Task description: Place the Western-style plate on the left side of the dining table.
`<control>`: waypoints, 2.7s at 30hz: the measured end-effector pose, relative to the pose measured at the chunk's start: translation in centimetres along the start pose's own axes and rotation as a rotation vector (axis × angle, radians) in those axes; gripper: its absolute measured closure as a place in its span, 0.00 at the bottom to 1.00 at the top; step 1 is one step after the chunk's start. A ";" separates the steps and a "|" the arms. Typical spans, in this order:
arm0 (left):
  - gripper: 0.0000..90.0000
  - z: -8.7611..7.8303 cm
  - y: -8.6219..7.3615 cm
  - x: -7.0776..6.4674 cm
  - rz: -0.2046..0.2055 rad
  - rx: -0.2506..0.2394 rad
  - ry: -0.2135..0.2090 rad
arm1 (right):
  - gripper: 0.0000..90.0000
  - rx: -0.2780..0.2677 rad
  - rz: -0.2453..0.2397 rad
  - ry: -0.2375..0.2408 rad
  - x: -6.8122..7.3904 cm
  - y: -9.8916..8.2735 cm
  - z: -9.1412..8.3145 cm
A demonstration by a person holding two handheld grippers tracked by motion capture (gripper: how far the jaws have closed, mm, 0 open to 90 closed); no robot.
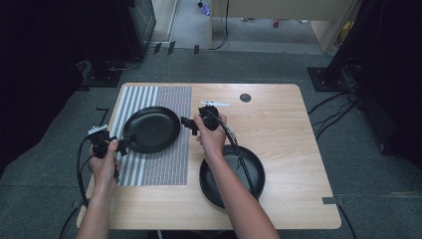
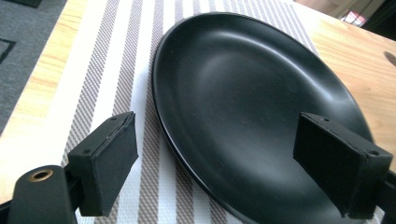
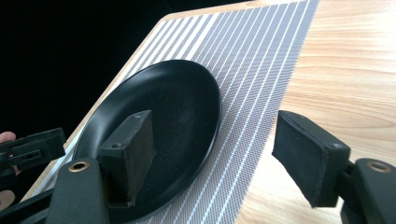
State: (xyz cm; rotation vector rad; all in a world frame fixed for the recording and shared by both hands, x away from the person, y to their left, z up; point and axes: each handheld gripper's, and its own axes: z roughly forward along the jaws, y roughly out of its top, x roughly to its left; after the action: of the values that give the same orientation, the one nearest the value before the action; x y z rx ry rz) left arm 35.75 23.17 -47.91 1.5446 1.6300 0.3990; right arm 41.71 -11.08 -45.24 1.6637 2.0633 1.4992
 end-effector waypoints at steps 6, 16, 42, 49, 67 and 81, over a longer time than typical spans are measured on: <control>0.15 -1.9 -0.6 -0.6 0.018 -0.025 -0.001 | 0.31 -0.016 -0.009 -0.015 -0.5 -0.5 -2.4; 0.16 -3.2 -2.4 -0.9 0.035 0.007 0.033 | 0.30 -0.036 -0.053 -0.038 -1.8 -1.7 -6.0; 0.15 -5.5 -6.5 -2.3 0.117 -0.002 0.062 | 0.27 -0.077 -0.083 -0.133 -7.6 -6.0 -15.8; 0.15 -6.3 -8.1 -1.8 0.125 -0.022 0.095 | 0.27 -0.087 -0.064 -0.165 -9.8 -7.2 -18.0; 0.09 -8.2 -10.8 -0.1 0.197 0.003 0.162 | 0.26 -0.110 -0.008 -0.269 -15.3 -10.9 -23.0; 0.02 -8.6 -11.8 1.5 0.203 0.047 0.173 | 0.24 -0.066 0.030 -0.348 -19.4 -14.7 -26.0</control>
State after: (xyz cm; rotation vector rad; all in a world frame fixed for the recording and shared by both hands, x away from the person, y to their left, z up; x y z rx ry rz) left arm 21.72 24.91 -51.75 1.7598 1.6264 0.6219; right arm 23.66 -41.11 -51.70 1.7868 1.7944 1.1687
